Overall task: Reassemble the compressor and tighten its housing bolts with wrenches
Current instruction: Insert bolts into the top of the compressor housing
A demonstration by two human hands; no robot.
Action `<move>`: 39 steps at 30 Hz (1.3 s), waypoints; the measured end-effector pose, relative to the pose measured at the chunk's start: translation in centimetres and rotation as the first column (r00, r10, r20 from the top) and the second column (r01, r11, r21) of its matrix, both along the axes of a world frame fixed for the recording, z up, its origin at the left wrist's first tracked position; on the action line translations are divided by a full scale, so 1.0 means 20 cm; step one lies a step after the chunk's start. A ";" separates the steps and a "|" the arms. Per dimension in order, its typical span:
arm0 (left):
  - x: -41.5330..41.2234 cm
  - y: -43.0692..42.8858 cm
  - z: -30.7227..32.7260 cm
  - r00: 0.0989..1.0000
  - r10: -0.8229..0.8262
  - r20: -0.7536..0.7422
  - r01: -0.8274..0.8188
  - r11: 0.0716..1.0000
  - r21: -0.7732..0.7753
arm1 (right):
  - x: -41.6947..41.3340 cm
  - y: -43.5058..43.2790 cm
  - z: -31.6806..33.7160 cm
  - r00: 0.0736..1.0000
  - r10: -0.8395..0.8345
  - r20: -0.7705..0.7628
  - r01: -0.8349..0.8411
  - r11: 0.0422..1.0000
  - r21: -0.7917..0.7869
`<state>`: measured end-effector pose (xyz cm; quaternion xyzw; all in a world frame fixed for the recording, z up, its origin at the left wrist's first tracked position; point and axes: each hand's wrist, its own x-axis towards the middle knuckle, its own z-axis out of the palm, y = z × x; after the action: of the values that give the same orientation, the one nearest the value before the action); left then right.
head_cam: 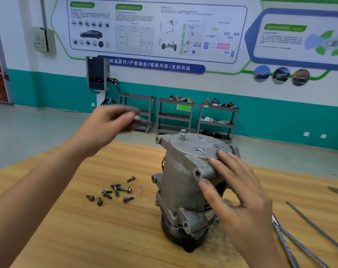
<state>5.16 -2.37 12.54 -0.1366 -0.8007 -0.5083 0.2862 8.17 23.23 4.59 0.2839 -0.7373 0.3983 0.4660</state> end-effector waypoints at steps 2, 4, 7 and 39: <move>-0.01 0.18 0.16 0.990 -0.080 -0.118 0.067 0.992 -0.107 | 0.00 0.00 0.00 1.000 -0.001 -0.004 0.001 1.000 -0.012; -0.07 0.36 0.24 0.989 -0.072 -0.129 0.023 0.937 -0.348 | 0.00 -0.01 0.00 1.000 -0.004 0.000 0.004 1.000 -0.014; -0.20 0.52 0.25 0.996 -0.049 -0.079 -0.010 0.787 -0.616 | 0.00 -0.01 0.00 1.000 -0.012 0.022 0.012 1.000 -0.009; -0.42 -0.26 -0.71 0.864 0.348 0.363 0.187 0.448 -0.874 | 0.02 0.00 0.00 0.998 0.029 0.048 -0.029 1.000 0.008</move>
<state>-3.34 -7.53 -1.70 -0.0907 -0.9956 -0.0147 -0.0186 8.54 23.27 4.67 0.2869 -0.7456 0.4087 0.4414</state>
